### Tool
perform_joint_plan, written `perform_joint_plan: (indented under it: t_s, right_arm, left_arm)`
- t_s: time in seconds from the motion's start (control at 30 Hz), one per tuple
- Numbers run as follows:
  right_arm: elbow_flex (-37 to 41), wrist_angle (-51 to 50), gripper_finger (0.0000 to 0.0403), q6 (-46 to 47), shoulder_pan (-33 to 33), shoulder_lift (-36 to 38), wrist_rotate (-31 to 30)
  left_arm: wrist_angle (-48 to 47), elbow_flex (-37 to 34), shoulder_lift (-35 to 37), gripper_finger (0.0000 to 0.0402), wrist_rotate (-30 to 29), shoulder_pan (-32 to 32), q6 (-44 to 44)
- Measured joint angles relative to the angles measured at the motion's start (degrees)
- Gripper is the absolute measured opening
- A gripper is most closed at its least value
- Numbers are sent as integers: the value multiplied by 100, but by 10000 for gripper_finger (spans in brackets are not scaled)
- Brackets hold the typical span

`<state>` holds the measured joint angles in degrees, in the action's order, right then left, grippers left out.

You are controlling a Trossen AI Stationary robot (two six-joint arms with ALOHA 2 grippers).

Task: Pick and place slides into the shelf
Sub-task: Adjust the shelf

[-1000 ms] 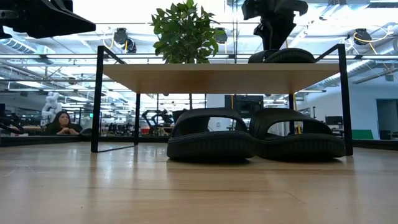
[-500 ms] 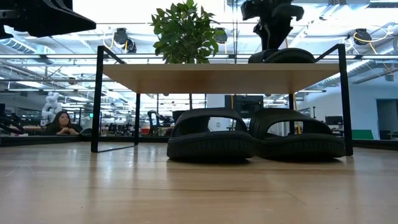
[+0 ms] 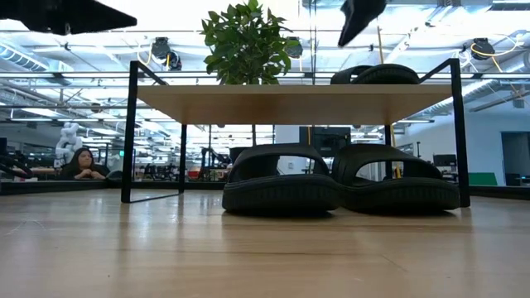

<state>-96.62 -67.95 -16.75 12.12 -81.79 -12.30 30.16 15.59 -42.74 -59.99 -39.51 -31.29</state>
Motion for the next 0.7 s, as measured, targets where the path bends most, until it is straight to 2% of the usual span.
perform_joint_plan:
  t_s: [0.1, 0.2, 0.3, 0.43, 0.57, 0.7]
  right_arm:
    - [-2, -5, 111, 9, -24, 327, 540]
    - [-2, 6, 70, 24, -24, 699, 1337]
    - [191, 340, 17, -171, -24, 1185, 2046]
    - [1341, 1825, 9, -369, 77, 1945, 3513]
    - [2523, 2935, 1, -258, 262, 2479, 3829]
    - [3250, 3478, 1, -38, 571, 2948, 4065]
  left_arm:
    - [-27, 0, 0, 19, -552, -32, -11]
    - [-50, 0, 0, 19, -750, -39, -13]
    - [-130, 0, 0, 19, -701, -38, -128]
    - [-346, 0, 0, 19, -170, -31, -126]
    - [-379, 0, 0, 19, 285, -31, -101]
    - [-383, 0, 0, 19, 239, -31, -93]
